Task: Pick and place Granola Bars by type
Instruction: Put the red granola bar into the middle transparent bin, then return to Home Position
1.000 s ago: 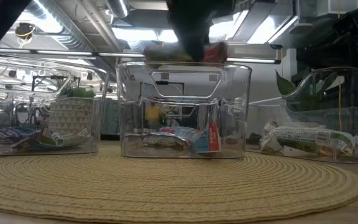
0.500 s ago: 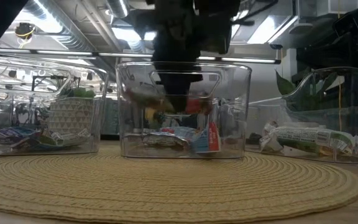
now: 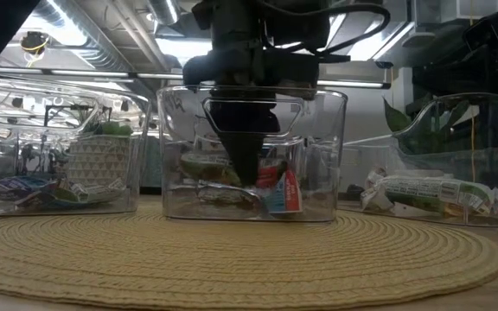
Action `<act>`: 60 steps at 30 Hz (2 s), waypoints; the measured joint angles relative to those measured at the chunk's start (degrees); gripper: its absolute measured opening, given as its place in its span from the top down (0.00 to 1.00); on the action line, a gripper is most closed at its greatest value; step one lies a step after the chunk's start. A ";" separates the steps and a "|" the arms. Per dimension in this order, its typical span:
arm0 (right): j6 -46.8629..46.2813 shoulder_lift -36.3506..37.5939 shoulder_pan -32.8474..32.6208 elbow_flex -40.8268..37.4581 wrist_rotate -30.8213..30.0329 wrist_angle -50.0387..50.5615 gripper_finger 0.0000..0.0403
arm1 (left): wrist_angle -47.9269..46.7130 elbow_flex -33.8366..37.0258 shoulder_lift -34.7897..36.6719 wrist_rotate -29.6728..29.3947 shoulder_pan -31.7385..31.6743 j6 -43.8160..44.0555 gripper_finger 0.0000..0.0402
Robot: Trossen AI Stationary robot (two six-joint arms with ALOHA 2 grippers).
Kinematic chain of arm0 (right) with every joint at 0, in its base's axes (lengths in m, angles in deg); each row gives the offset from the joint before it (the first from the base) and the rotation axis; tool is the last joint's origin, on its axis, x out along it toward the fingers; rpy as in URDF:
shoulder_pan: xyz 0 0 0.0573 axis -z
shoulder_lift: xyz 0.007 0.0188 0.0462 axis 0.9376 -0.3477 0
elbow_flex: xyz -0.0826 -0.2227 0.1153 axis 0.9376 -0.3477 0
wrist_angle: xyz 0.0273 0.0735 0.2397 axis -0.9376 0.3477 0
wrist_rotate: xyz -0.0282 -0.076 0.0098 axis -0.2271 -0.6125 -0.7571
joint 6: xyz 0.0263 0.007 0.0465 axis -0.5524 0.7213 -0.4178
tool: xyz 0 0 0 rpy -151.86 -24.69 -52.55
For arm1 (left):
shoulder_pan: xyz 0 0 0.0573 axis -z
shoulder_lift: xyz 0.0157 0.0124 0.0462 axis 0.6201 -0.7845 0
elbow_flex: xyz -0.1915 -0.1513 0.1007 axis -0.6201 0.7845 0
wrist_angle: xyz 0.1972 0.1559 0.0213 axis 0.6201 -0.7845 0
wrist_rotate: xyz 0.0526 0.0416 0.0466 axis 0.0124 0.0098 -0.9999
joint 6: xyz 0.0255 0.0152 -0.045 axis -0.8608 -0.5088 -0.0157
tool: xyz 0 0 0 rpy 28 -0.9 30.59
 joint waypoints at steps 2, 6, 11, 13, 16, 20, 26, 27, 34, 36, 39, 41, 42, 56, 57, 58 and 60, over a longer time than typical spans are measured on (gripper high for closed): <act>0.00 0.00 0.00 0.00 0.00 -0.02 0.92 | 0.02 0.00 0.00 1.03 -0.04 -0.02 0.97; 0.00 0.00 0.00 0.00 0.00 0.00 0.92 | 0.02 0.00 0.00 2.54 -0.07 1.01 0.91; 0.00 0.00 0.00 0.01 0.00 -0.01 0.92 | -1.06 -0.02 1.37 1.99 -0.11 2.30 0.75; 0.00 0.00 0.00 0.02 0.00 0.00 0.92 | -2.68 -0.01 2.22 0.71 -0.19 2.53 0.68; 0.00 -0.01 0.00 0.00 0.00 0.01 0.92 | -4.97 0.04 4.45 -1.46 -0.47 3.91 0.59; 0.00 0.00 0.00 0.01 0.29 0.02 0.92 | -7.75 0.04 9.82 -2.06 -1.04 5.90 0.52; 0.00 -0.02 0.00 0.00 0.37 0.04 0.92 | -2.01 4.67 25.49 -4.53 -1.20 5.16 0.53; 0.00 0.00 0.00 0.02 0.39 0.03 0.92 | 1.33 7.52 29.46 -4.48 -1.46 5.11 0.54; 0.00 -0.01 0.00 0.00 0.41 0.03 0.92 | 29.23 41.96 65.21 -8.70 -5.46 11.19 0.61; 0.00 0.00 0.00 0.00 0.42 0.02 0.92 | 36.48 52.39 75.79 -8.73 -6.02 12.31 0.63; 0.00 0.00 0.00 0.00 0.42 0.02 0.92 | 44.20 64.69 90.89 -7.10 -7.02 14.25 0.66; 0.00 0.00 0.00 0.01 0.42 0.02 0.92 | 45.49 70.92 100.34 -5.55 -7.48 16.04 0.67; 0.00 0.00 0.00 0.02 0.42 0.02 0.92 | 45.29 73.35 104.99 -5.21 -7.57 17.17 0.68; 0.00 -0.06 -0.02 0.00 0.39 0.04 0.92 | 58.70 91.26 119.12 -7.94 -7.53 19.50 0.78; 0.00 0.05 -0.02 0.00 0.31 0.03 0.92 | 61.44 92.92 119.52 -8.23 -7.54 20.05 0.78; 0.00 0.05 -0.02 0.00 0.28 -0.06 0.92 | 62.66 94.49 119.43 -8.35 -7.54 20.54 0.79; -0.02 0.00 -0.02 0.00 0.13 0.03 0.92 | 60.16 96.62 119.77 -8.81 -7.52 21.64 0.80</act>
